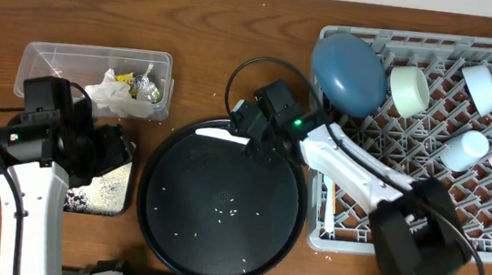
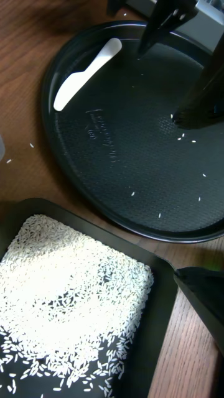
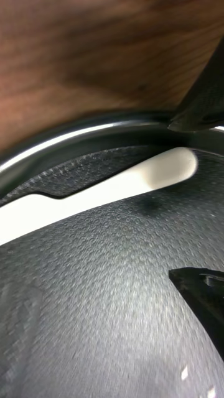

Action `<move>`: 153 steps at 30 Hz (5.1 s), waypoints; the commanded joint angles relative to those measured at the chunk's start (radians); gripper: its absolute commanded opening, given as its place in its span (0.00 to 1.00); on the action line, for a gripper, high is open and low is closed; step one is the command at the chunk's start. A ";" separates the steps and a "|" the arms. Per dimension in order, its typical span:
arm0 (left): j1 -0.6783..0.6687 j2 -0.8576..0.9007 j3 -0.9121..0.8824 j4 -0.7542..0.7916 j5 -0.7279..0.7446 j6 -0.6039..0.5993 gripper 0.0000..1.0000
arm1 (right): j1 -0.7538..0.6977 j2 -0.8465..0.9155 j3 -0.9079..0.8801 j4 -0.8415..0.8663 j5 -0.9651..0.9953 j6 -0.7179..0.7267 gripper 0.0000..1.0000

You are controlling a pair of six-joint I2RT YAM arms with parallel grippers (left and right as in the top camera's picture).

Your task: Sort waste into correct bins and load items into the dishwasher rack

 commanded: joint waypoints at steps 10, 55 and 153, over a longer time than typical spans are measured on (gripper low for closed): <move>0.004 0.006 -0.004 0.000 -0.013 -0.006 0.72 | 0.027 0.105 -0.003 0.016 -0.009 -0.087 0.67; 0.004 0.006 -0.004 0.004 -0.013 -0.006 0.72 | 0.030 0.116 -0.002 -0.419 0.002 0.153 0.09; 0.004 0.006 -0.004 0.003 -0.013 -0.006 0.72 | 0.120 0.062 0.003 -0.304 0.152 0.340 0.01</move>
